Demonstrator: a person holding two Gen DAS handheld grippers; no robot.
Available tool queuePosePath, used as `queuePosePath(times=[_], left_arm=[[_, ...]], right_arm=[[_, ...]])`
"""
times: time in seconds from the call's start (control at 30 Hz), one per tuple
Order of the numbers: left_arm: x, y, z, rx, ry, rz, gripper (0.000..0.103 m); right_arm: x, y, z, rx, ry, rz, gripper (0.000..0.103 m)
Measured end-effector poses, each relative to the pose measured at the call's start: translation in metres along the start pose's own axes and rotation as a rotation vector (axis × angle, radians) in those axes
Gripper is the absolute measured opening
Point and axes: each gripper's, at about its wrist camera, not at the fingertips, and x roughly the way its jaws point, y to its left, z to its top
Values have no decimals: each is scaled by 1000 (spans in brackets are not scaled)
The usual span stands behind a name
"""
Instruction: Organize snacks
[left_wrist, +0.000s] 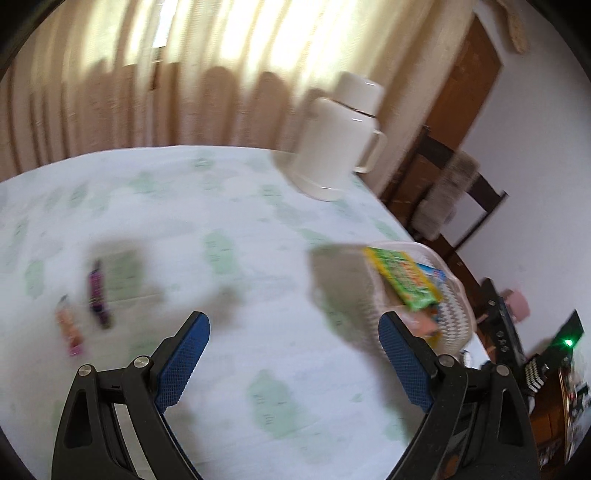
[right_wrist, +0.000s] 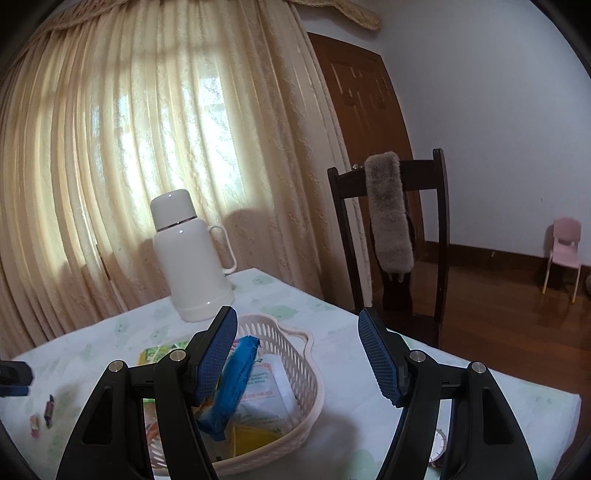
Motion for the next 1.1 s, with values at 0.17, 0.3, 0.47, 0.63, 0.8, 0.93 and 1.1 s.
queuePosePath(times=[0.17,0.3,0.47,0.63,0.8,0.93,1.1], left_arm=[[-7,52,-1,-104,11,116,90],[-19,91,-2,-190,8,163,90],[-23,138,-7,-273,48,202,90],[-16,166,-12,-318,74,269,82],[3,181,-12,-350,126,273,67],[14,187,-12,-358,141,274,51],[24,190,-15,-351,143,275,40]], right_arm=[[-2,11,-2,-57,-20,-19,69],[-4,22,-3,-108,-35,-39,69],[-6,28,-3,-143,-46,-61,69],[-22,38,1,-125,-55,-18,69],[-27,67,0,-156,-26,92,75],[-24,94,-9,-201,39,186,75],[-20,124,-24,-250,135,297,75]])
